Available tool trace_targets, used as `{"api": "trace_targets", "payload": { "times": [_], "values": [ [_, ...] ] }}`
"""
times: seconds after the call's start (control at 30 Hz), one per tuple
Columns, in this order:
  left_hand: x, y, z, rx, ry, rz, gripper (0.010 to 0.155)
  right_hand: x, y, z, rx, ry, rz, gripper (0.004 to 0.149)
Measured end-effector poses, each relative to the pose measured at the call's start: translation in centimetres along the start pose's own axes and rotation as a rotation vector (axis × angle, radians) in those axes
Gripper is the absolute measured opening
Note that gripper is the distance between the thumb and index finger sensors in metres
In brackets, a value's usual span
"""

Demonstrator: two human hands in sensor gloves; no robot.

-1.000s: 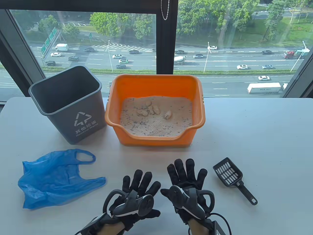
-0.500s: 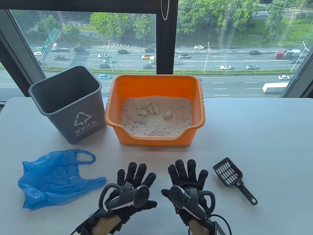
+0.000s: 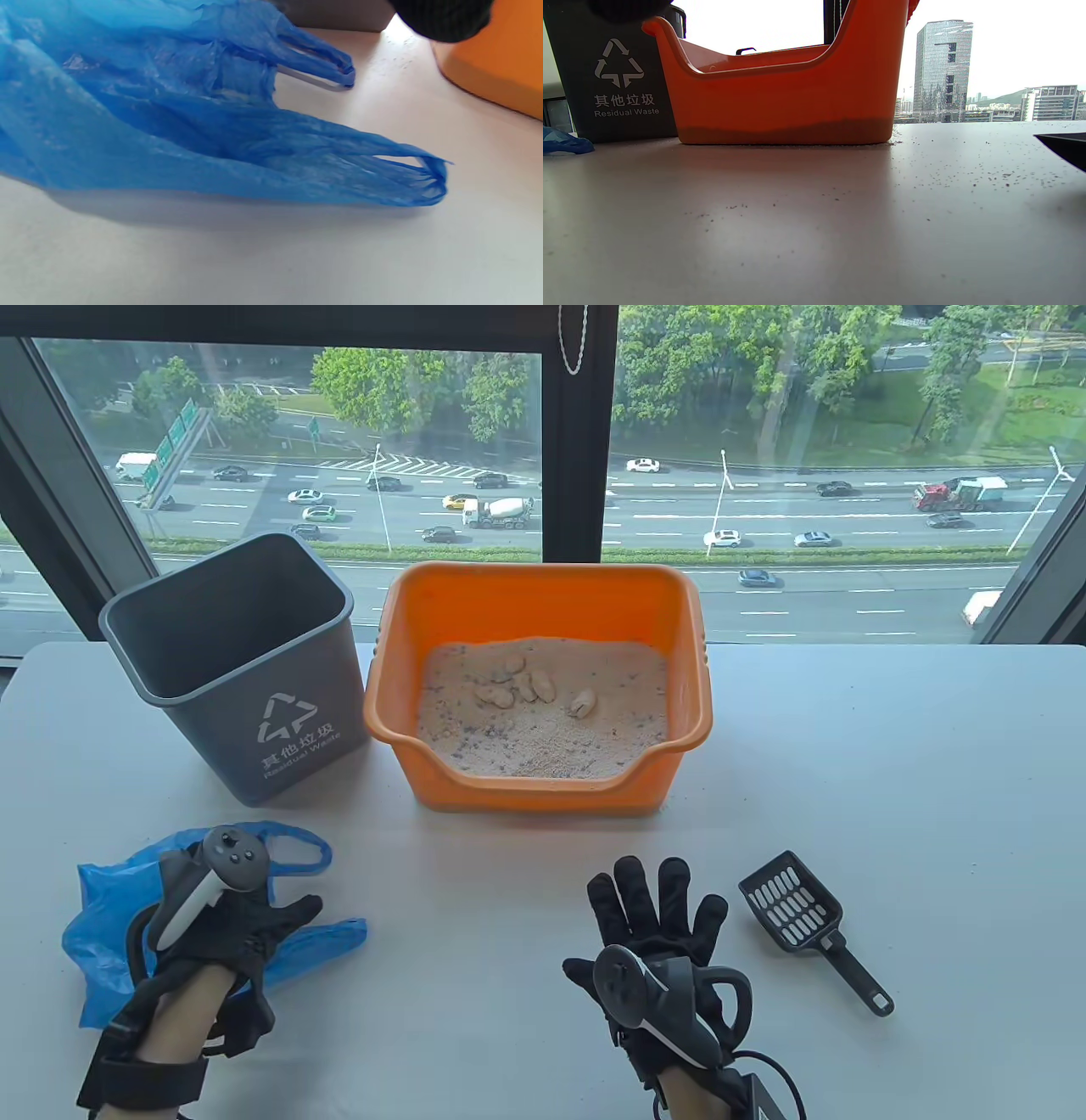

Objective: Scoop cat litter

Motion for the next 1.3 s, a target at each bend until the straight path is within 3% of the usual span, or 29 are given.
{"api": "trace_targets", "payload": {
  "times": [0.17,0.27,0.33,0.43,0.6,0.67,0.8,1.0,1.07,1.17,1.3],
  "values": [
    [3.7,-2.1,-3.1,0.003,0.216,-0.076,0.088,-0.2,-0.4,-0.3,0.008,0.006,-0.017,0.085],
    [5.0,-2.8,-4.2,-0.008,0.27,-0.073,0.078,-0.2,-0.5,-0.6,0.011,0.019,-0.022,0.085],
    [5.2,-2.0,-4.4,-0.023,0.273,0.018,0.065,-0.2,-0.5,-0.8,0.014,0.024,-0.021,0.085],
    [5.4,-1.6,-5.0,-0.022,0.273,0.062,0.043,-0.2,-0.6,-0.9,0.017,0.029,-0.024,0.085],
    [4.8,-1.2,-4.3,-0.124,0.143,0.056,0.038,-0.2,-0.6,-0.9,0.031,0.029,-0.03,0.084],
    [3.7,-0.6,-2.4,-0.135,0.017,0.091,0.037,-0.2,-0.7,-1.0,0.038,0.03,-0.034,0.084],
    [-0.4,0.5,4.2,-0.095,-0.304,0.116,0.037,-0.3,-0.9,-1.1,0.049,0.029,-0.045,0.084],
    [-6.8,0.2,14.4,0.055,-0.69,0.136,0.036,-0.4,-1.4,-1.7,0.064,0.051,-0.085,0.081],
    [-9.5,-0.8,18.2,0.106,-0.841,0.148,0.035,-0.4,-1.7,-2.1,0.064,0.067,-0.106,0.078],
    [-12.0,-2.6,22.0,0.185,-0.97,0.14,0.035,-0.5,-2.1,-2.5,0.095,0.079,-0.146,0.071],
    [-12.7,-5.5,24.8,0.288,-1.034,0.142,0.034,-1.0,-3.4,-3.1,0.13,0.11,-0.282,0.059]
  ]
}}
Point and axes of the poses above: the tracker on the back of each hand, its own z axis roughly to the thumb side, its own x axis roughly from the wrist to the fingertips, y = z × x, the point moved 3 cm from there along x, roughly from the wrist to the fingertips, and after that the axes turned 3 degrees about z, right-handed, at the moved point
